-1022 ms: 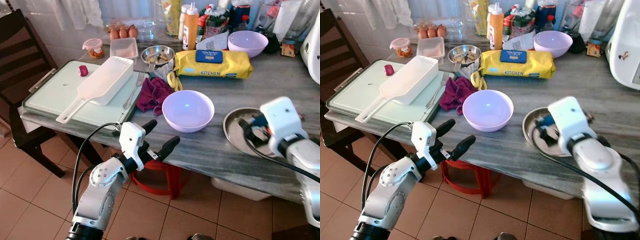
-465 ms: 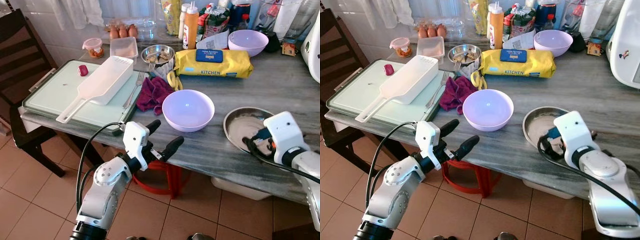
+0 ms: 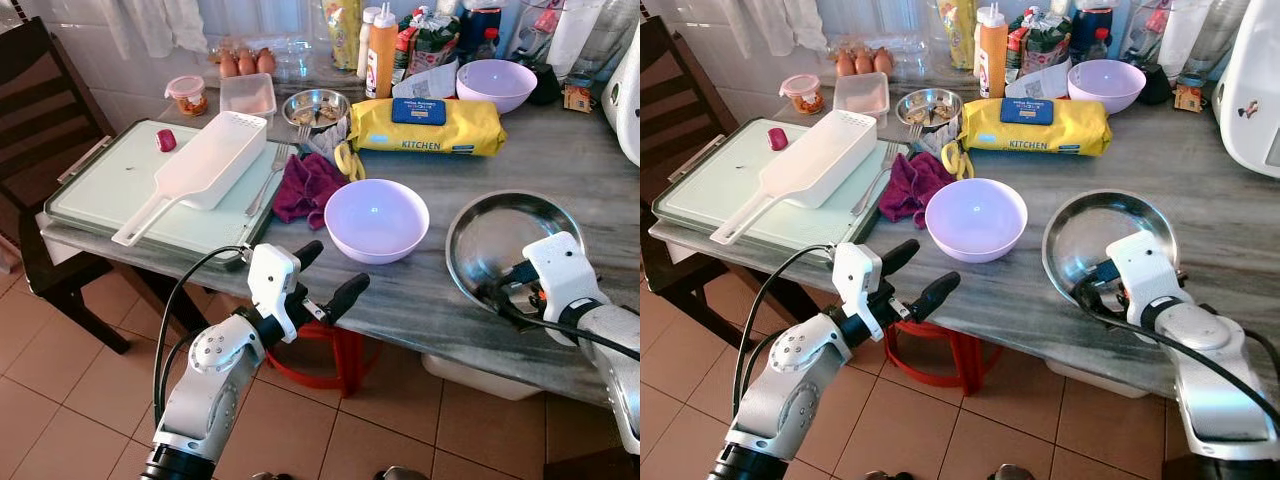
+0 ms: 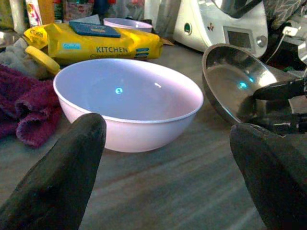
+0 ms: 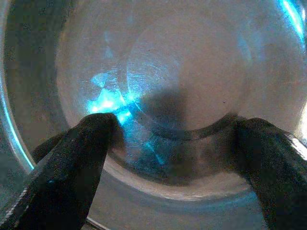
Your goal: Setting the table
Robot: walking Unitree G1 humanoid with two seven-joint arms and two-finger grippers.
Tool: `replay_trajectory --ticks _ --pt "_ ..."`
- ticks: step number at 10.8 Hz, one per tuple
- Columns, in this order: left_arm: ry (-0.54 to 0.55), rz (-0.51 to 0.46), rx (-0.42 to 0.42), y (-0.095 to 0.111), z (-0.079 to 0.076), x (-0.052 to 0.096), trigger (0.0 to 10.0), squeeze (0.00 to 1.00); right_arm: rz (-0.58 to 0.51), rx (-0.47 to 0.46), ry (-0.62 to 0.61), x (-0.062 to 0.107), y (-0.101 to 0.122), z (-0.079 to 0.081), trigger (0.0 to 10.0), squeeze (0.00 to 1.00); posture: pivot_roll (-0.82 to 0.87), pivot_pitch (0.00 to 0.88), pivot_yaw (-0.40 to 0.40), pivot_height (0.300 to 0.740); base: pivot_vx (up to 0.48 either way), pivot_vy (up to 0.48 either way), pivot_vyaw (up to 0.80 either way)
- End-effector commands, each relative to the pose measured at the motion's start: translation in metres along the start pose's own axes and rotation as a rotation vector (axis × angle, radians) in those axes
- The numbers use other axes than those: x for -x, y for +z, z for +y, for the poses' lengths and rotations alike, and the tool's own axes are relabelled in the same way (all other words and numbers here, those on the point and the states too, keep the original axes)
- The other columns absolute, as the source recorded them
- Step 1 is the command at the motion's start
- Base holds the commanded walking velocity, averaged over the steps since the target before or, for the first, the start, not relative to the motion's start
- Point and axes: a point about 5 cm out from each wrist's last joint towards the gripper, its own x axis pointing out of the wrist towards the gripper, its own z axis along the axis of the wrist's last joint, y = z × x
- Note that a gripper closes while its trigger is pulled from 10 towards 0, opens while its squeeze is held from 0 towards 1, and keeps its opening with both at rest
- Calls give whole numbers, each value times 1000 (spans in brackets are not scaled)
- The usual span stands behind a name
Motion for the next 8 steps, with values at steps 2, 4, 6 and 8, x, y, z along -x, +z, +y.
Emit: replay_trajectory --ticks 2,4,6,8 --pt "12 8 -7 0 0 3 10000 0 -4 -18 40 -3 2 5 10000 573 -236 137 57 740 0 0 0" --pt "13 11 -9 0 0 3 10000 0 -40 -47 39 -3 12 3 10000 573 -238 135 59 740 0 0 0" --pt "10 15 -13 0 1 2 10000 0 -52 -117 69 -4 17 4 10000 561 -238 132 61 740 0 0 0" --pt "10 19 -15 0 1 2 10000 0 -45 -153 107 -4 18 9 10000 259 -235 131 61 740 0 0 0"
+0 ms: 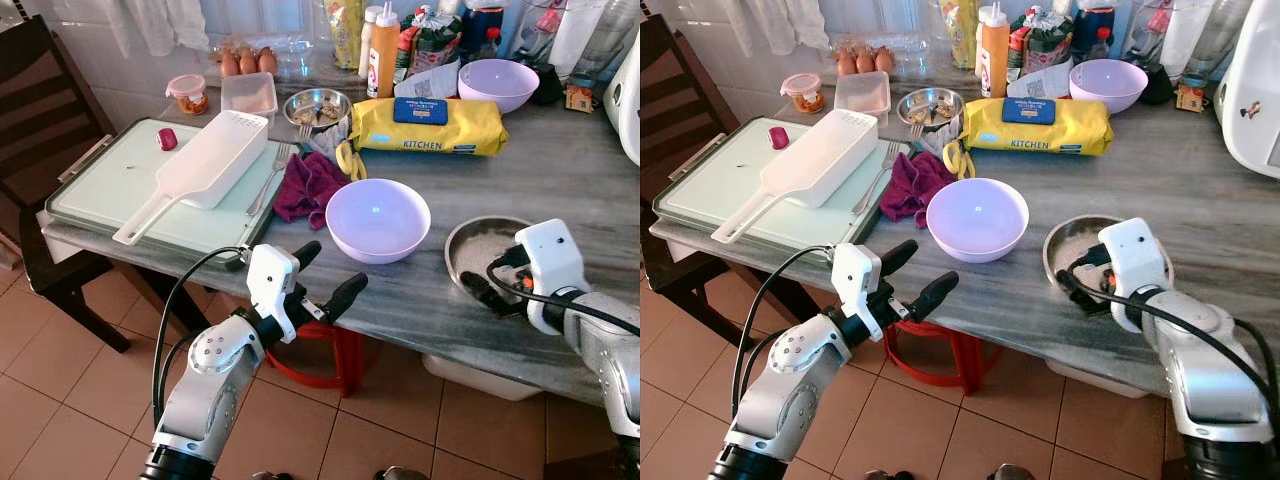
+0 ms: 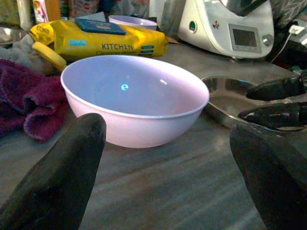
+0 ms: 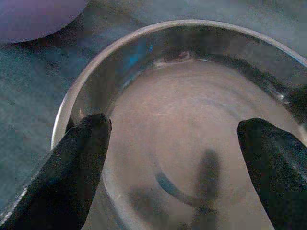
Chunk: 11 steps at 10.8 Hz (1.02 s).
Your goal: Setting the table
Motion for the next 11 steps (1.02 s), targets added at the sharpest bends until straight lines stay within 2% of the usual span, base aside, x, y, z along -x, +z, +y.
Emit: replay_trajectory --ticks 1,7,11 --pt "-4 15 -16 0 0 1 10000 0 1 -15 26 0 3 4 10000 0 -233 133 58 740 0 0 0" --pt "10 22 -16 -3 -1 1 10000 0 -71 -100 108 -10 23 21 10000 0 -231 140 52 740 0 0 0" --pt "7 23 -16 -3 -2 1 10000 0 -96 -88 122 -19 33 29 10000 0 -221 141 52 740 0 0 0"
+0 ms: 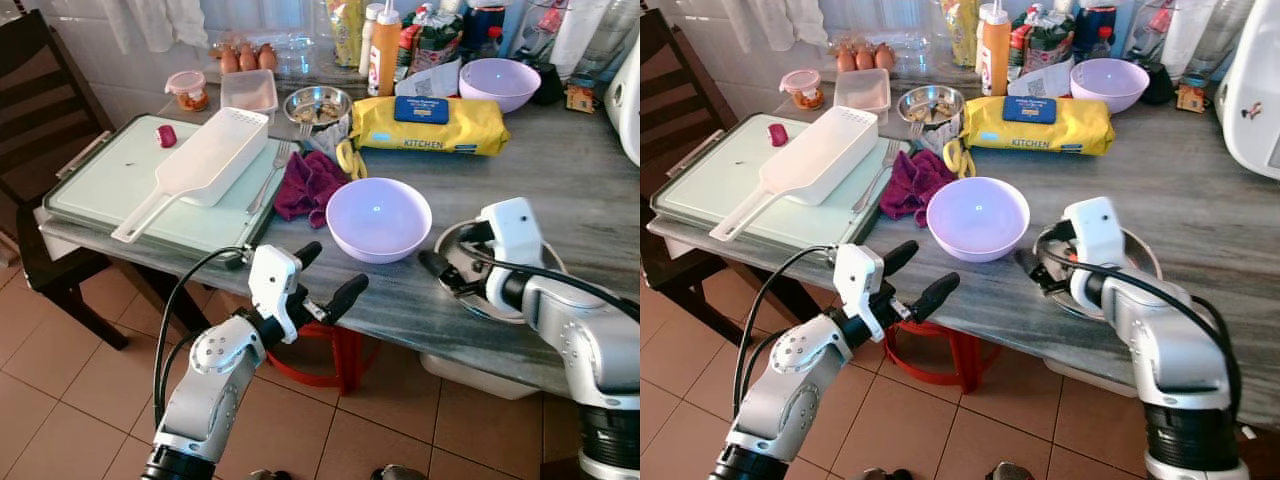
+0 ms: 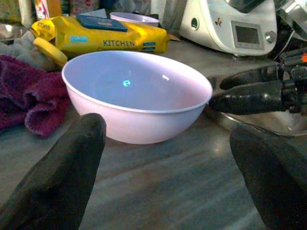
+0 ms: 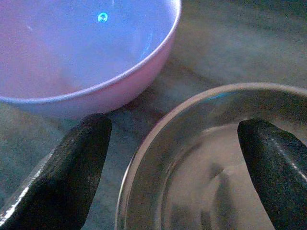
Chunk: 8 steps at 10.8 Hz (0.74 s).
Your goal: Setting the table
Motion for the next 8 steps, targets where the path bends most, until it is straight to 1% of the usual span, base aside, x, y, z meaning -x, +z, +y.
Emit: replay_trajectory --ticks 1,3,4,6,8 --pt "6 13 -4 -1 -1 2 10000 0 -10 29 -24 3 5 -5 10000 0 -220 141 52 740 0 0 0" --pt "12 15 -5 -2 1 3 10000 0 -11 88 -79 18 8 -18 10000 0 -229 141 53 740 0 0 0" --pt "7 14 -2 -2 -1 1 10000 0 -14 113 -109 28 10 -24 10000 0 -236 141 56 740 0 0 0" --pt "-2 12 1 -2 -2 -1 10000 0 24 104 -117 33 0 -25 10000 0 -246 142 58 740 0 0 0" --pt "-6 14 2 -3 -2 -3 10000 0 77 80 -97 31 -19 -20 10000 0 -249 142 58 740 0 0 0"
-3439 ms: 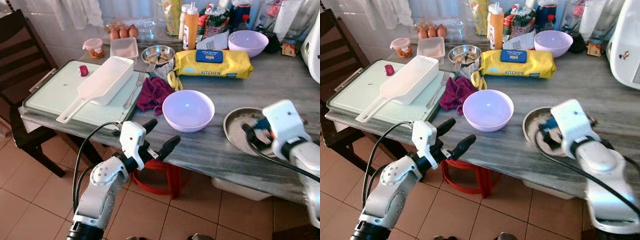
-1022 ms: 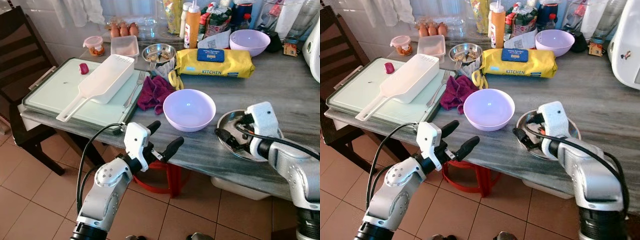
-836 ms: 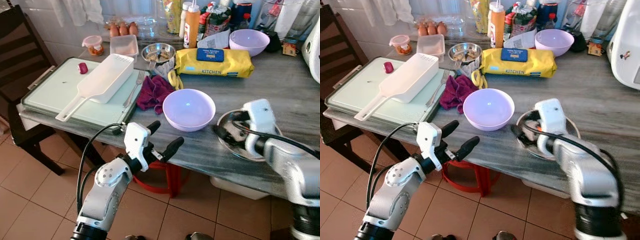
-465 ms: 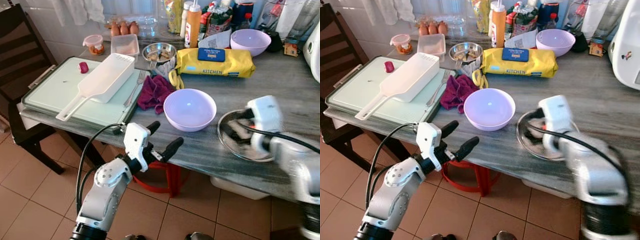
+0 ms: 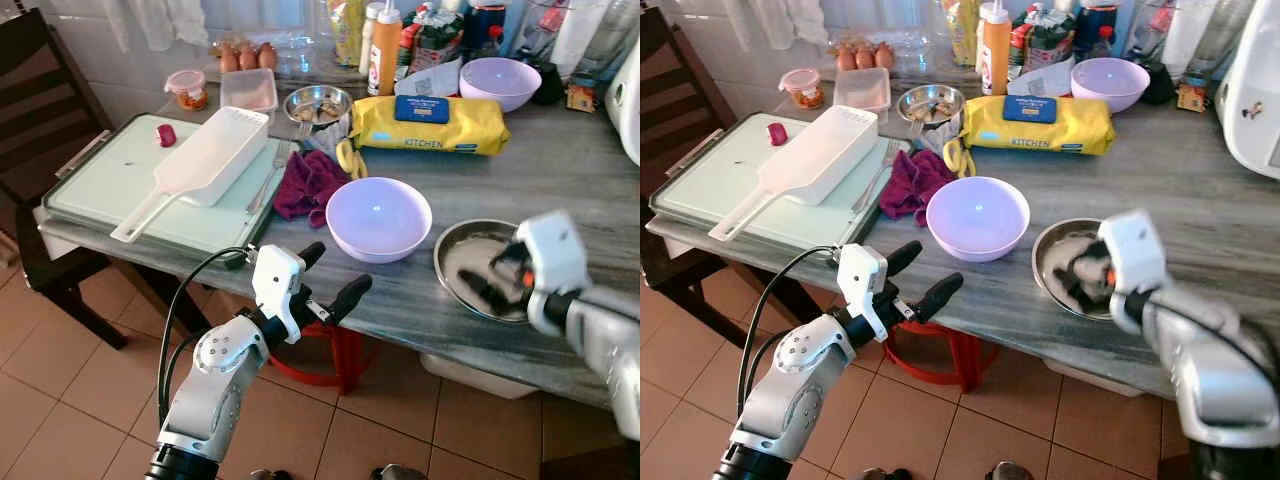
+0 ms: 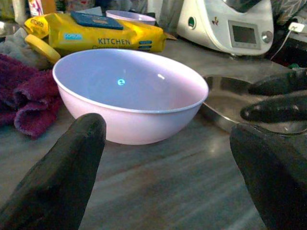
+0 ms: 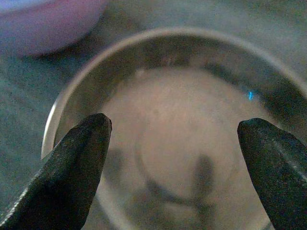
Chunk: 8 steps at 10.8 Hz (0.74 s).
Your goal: Setting the table
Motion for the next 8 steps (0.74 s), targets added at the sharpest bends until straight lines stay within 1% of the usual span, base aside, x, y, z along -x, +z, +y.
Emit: replay_trajectory --ticks 1,2,4,6,8 --pt "2 15 -9 -2 1 1 10000 0 6 3 4 -2 -3 3 10000 0 -246 140 57 740 0 0 0" --pt "-16 19 9 -3 1 4 10000 0 15 -19 -13 -5 -7 2 10000 0 -241 139 56 740 0 0 0" --pt "-12 20 8 -3 3 7 10000 0 29 -29 9 -10 -11 4 10000 0 -234 136 54 740 0 0 0" --pt "-22 13 10 -2 2 4 10000 0 18 -62 40 -21 -9 9 10000 0 -230 132 51 740 0 0 0" --pt "-26 6 11 -1 0 2 10000 0 4 -66 58 -30 -3 14 10000 0 -227 131 49 740 0 0 0"
